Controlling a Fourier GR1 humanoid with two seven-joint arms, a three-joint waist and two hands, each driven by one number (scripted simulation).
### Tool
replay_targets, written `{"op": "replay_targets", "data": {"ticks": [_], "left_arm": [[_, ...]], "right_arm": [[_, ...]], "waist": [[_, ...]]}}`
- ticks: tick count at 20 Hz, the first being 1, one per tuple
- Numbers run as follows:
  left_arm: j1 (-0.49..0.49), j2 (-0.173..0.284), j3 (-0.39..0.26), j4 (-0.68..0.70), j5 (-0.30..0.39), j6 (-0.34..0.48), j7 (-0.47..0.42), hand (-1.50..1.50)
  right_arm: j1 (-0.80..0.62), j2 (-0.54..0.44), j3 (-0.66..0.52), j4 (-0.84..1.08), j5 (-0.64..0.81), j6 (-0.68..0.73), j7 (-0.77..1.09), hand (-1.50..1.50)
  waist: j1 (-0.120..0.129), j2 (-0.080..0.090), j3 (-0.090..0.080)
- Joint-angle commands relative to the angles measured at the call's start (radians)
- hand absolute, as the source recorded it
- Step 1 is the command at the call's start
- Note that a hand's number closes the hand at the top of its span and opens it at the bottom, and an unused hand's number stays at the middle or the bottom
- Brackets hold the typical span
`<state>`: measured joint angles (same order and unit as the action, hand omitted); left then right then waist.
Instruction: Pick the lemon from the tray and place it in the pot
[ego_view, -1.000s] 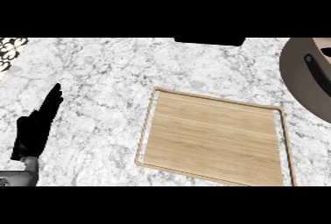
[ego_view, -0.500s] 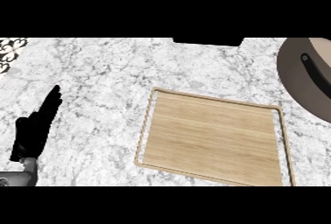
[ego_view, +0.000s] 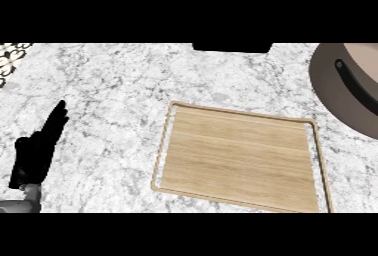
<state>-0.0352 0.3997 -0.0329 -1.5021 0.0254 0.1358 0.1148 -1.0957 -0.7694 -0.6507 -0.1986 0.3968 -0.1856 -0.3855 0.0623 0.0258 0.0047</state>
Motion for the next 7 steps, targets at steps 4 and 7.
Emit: {"op": "replay_targets", "data": {"ticks": [4,7], "left_arm": [[0.019,0.004,0.026,0.011,-0.003,-0.009,-0.005,0.00],[0.090,-0.001,0.037,-0.006,-0.011,-0.004,-0.074,0.00]], "right_arm": [[0.119,-0.031,-0.068,0.004,-0.090,0.145,-0.118,-1.50],[0.118,-0.094,-0.091,0.008,-0.116,0.179,-0.079,-1.50]], "waist": [[-0.030,-0.012,-0.002],[-0.018,-0.011,-0.002]]}}
